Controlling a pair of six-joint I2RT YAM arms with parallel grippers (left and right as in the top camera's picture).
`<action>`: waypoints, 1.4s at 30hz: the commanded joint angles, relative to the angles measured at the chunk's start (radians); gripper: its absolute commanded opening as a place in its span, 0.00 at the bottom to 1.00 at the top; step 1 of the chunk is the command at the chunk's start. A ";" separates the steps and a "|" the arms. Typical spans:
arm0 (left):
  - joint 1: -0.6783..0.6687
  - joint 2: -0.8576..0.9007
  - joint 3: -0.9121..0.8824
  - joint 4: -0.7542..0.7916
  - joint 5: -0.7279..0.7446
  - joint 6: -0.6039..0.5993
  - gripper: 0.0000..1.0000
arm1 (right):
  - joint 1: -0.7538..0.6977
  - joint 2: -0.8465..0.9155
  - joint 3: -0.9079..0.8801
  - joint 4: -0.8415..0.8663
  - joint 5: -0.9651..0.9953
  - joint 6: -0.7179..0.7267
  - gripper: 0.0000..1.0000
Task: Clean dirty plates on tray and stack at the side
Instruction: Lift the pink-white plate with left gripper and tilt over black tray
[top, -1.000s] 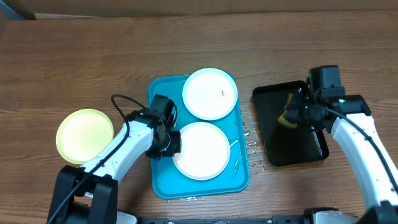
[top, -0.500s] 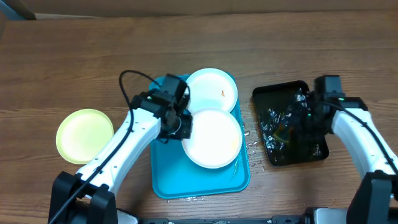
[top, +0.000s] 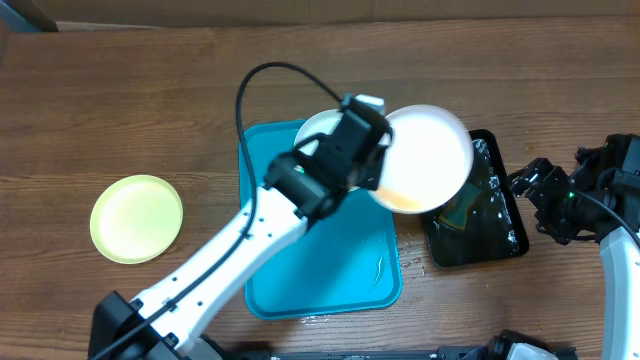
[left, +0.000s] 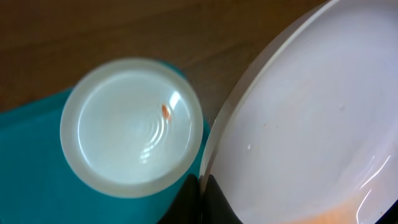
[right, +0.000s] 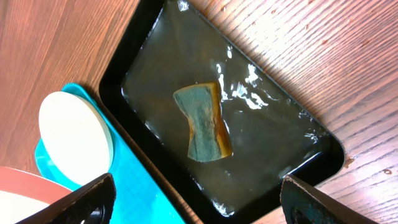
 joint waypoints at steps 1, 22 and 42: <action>-0.086 0.052 0.029 0.126 -0.290 -0.027 0.04 | -0.004 -0.011 0.016 -0.013 -0.015 0.000 0.86; -0.348 0.193 0.031 0.624 -0.854 0.700 0.04 | -0.004 -0.011 0.016 -0.044 -0.012 -0.027 0.86; -0.383 0.193 0.031 0.739 -0.918 0.851 0.04 | -0.004 -0.011 0.016 -0.045 -0.012 -0.037 0.86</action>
